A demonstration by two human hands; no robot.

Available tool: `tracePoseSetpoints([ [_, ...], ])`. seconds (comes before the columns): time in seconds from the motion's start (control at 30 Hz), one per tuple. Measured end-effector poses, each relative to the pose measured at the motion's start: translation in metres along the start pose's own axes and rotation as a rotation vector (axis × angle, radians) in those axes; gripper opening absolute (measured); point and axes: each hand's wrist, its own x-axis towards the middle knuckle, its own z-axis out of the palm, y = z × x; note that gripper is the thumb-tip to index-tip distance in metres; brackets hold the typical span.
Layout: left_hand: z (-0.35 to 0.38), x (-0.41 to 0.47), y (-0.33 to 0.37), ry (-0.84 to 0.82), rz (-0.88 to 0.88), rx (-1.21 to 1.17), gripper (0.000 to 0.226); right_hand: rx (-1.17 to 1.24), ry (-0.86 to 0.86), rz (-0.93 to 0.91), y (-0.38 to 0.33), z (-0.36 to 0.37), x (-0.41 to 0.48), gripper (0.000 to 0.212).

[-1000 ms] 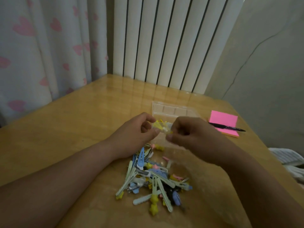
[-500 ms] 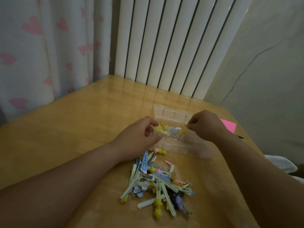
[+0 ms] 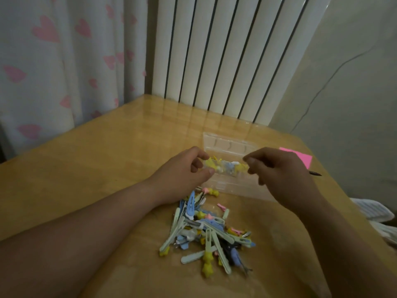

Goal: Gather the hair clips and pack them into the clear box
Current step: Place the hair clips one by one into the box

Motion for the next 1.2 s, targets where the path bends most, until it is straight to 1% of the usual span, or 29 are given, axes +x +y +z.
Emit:
tracePoseSetpoints([
  [0.1, 0.001, 0.001, 0.001, 0.017, -0.002, -0.004, 0.038, -0.078, -0.275, -0.01, -0.015, 0.001, -0.015, 0.008],
  [0.17, 0.001, 0.001, 0.002, 0.025, -0.002, -0.016, 0.038, -0.188, -0.358, -0.003, -0.022, 0.009, -0.018, 0.009],
  [0.23, 0.002, 0.001, 0.001, 0.029, 0.001, -0.02, 0.037, -0.306, -0.392, 0.022, -0.027, 0.02, -0.02, 0.019],
  [0.3, 0.002, 0.001, 0.0, 0.026, 0.006, -0.022, 0.037, -0.412, -0.417, 0.056, -0.032, 0.03, -0.024, 0.025],
  [0.4, 0.002, 0.002, -0.001, 0.02, 0.006, -0.024, 0.038, -0.556, -0.423, 0.039, -0.039, 0.037, -0.027, 0.021],
  [0.57, 0.002, 0.003, -0.001, 0.024, 0.007, -0.032, 0.037, -0.631, -0.435, -0.004, -0.045, 0.04, -0.03, 0.02],
  [0.63, 0.002, 0.003, -0.003, 0.02, 0.008, -0.038, 0.038, -0.629, -0.424, -0.005, -0.045, 0.037, -0.03, 0.02],
  [0.73, 0.002, 0.003, -0.005, 0.016, 0.008, -0.033, 0.039, -0.558, -0.389, 0.032, -0.04, 0.031, -0.029, 0.02],
  [0.83, 0.002, 0.004, -0.004, 0.002, 0.007, -0.027, 0.041, -0.487, -0.403, 0.102, -0.038, 0.025, -0.024, 0.017],
  [0.9, 0.002, 0.004, -0.004, -0.005, 0.007, -0.018, 0.042, -0.459, -0.419, 0.127, -0.041, 0.025, -0.023, 0.019],
  [1.0, 0.002, 0.004, -0.005, -0.004, 0.006, -0.015, 0.042, -0.519, -0.457, 0.13, -0.048, 0.031, -0.026, 0.022],
  [1.13, 0.001, 0.004, -0.005, -0.007, 0.006, -0.023, 0.043, -0.58, -0.534, 0.126, -0.055, 0.031, -0.025, 0.007],
  [1.2, 0.002, 0.004, -0.005, -0.008, 0.006, -0.027, 0.043, -0.566, -0.554, 0.124, -0.056, 0.029, -0.023, 0.007],
])
